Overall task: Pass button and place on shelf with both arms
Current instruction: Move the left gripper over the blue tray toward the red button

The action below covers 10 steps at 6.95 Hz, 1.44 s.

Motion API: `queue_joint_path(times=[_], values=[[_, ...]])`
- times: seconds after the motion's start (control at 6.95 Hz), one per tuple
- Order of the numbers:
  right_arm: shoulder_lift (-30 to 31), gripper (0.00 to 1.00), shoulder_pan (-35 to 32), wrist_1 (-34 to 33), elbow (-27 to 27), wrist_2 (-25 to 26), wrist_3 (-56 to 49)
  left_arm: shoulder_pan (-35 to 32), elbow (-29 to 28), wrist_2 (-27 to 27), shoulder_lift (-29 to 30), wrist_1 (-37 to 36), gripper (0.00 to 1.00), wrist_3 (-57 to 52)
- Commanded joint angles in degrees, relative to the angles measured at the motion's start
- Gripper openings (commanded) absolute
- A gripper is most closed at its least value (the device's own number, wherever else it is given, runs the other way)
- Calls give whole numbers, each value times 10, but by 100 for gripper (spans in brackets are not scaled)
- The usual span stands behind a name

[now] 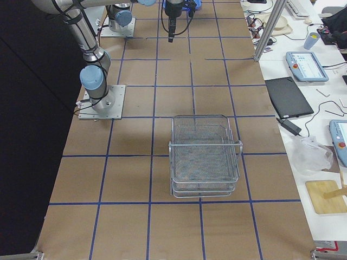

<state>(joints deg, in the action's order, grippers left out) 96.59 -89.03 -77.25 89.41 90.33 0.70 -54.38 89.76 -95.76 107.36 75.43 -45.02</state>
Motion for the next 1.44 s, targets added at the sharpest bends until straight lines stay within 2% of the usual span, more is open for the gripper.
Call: queue_joint_path(times=[0.0, 0.14, 0.29, 0.58, 0.86, 1.15, 1.29], values=[[0, 100, 0, 2, 2, -1, -1, 55, 1, 1, 76, -119, 100, -156], [0, 100, 0, 3, 2, 0, -1, 75, -6, 15, 105, -163, 100, -196], [0, 100, 0, 4, 3, 0, -1, 83, 1, 36, 106, -160, 100, -198], [-1, 100, 1, 3, 2, -1, -1, 82, 12, 40, 97, -155, 100, -189], [-1, 100, 2, 3, 3, -1, -3, 75, 18, 44, 79, -92, 100, -136], [-1, 100, 2, 2, 3, -1, -3, 74, 47, 65, 75, -103, 99, -129], [-1, 100, 2, 3, 3, -1, -3, 74, 56, 64, 83, -141, 99, -134]])
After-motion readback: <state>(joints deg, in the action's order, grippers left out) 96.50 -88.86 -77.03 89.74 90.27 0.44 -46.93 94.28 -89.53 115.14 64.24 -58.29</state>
